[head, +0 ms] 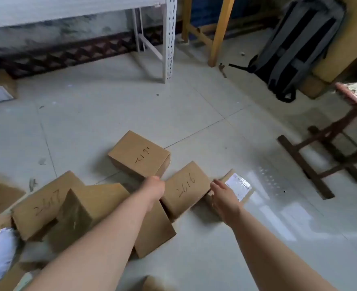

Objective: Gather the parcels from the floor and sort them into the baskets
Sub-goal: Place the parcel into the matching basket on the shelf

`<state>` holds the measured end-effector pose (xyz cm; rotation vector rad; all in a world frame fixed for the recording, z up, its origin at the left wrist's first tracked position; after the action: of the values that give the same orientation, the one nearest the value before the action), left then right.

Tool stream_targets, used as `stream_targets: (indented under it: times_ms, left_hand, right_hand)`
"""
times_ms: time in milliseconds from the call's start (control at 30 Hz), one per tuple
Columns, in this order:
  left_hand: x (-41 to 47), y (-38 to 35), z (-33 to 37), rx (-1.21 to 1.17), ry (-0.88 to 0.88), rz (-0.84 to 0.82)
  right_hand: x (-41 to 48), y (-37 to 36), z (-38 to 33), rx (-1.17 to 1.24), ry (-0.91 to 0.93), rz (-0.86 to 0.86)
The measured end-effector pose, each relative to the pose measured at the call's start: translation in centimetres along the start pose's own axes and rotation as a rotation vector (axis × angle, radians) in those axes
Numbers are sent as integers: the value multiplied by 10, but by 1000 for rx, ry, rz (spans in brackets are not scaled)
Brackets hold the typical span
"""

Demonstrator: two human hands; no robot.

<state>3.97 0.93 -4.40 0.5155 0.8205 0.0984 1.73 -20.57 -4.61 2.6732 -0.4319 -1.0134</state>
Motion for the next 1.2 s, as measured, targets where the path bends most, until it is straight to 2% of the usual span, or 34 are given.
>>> stream_targets:
  times_ms: [233,333,467,567,733,900,1033,1200]
  left_hand:
    - [44,-29,-1,190,-86,42]
    - [50,-34,-5,88,-78,64]
    - [46,-40,-17,-89,-23,60]
    - [49,-40,-24,-212,-7,49]
    - [41,-37,-21,-274,-1,87]
    - [9,-11,6,-356,-94,117]
    - [-48,42,33,-439,-131,153]
    - [-133,138,64,-470,-133,215]
  right_hand:
    - [66,-34,3,-327,252,23]
    - [88,-38,14,-431,225,5]
    - [84,-26,11,-414,144,20]
    - [87,-17,14,-397,122,41]
    - [81,-4,13,-334,165,84]
    - [43,6,-11,-61,213,140]
    - [-23,10,-54,101,211,104]
    - [-120,13,-135,152,229,16]
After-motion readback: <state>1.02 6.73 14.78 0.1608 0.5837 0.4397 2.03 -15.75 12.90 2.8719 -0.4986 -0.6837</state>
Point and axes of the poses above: each hand's wrist, its own x-axis towards the middle knuckle, its own y-axis out of the back of the hand, z = x × y, the point moved 6 cm from there along x, towards the middle knuckle, and after that the axes turned 8 degrees about z, right-handed, at the moved point
